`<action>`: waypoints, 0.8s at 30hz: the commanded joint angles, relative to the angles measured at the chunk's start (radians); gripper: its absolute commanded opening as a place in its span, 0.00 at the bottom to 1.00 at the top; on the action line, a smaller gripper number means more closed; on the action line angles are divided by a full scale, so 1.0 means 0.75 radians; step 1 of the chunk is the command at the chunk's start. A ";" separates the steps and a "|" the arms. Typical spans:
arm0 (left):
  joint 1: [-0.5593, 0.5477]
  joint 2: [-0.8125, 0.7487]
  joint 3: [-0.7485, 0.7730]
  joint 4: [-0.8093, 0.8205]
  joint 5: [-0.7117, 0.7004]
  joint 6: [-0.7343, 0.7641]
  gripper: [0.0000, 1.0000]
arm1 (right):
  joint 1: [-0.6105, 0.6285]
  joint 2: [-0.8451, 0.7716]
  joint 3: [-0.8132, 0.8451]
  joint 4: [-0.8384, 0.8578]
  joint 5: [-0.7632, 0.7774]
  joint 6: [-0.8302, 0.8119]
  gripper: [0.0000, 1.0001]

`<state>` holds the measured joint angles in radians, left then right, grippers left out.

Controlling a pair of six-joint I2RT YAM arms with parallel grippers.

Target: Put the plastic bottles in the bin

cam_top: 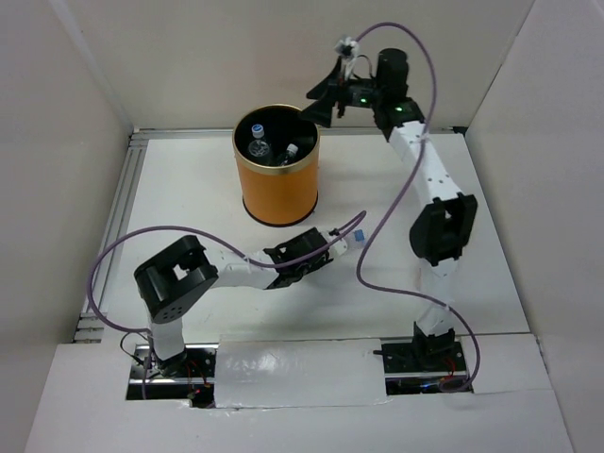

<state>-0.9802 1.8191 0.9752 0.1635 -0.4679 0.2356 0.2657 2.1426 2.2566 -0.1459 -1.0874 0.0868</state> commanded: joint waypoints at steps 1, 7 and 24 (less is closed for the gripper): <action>0.016 0.049 0.027 -0.028 0.065 0.003 0.50 | -0.119 -0.255 -0.149 -0.102 -0.068 -0.127 1.00; -0.082 -0.173 0.000 -0.060 0.020 -0.099 0.00 | -0.323 -0.590 -0.539 -0.548 0.183 -0.632 0.55; 0.261 -0.360 0.651 -0.193 -0.382 -0.438 0.00 | -0.933 -1.006 -1.311 -1.002 0.675 -0.654 0.71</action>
<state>-0.8757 1.4097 1.4048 0.1436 -0.6304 0.0174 -0.3943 1.4277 1.2900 -0.8009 -0.6334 -0.4126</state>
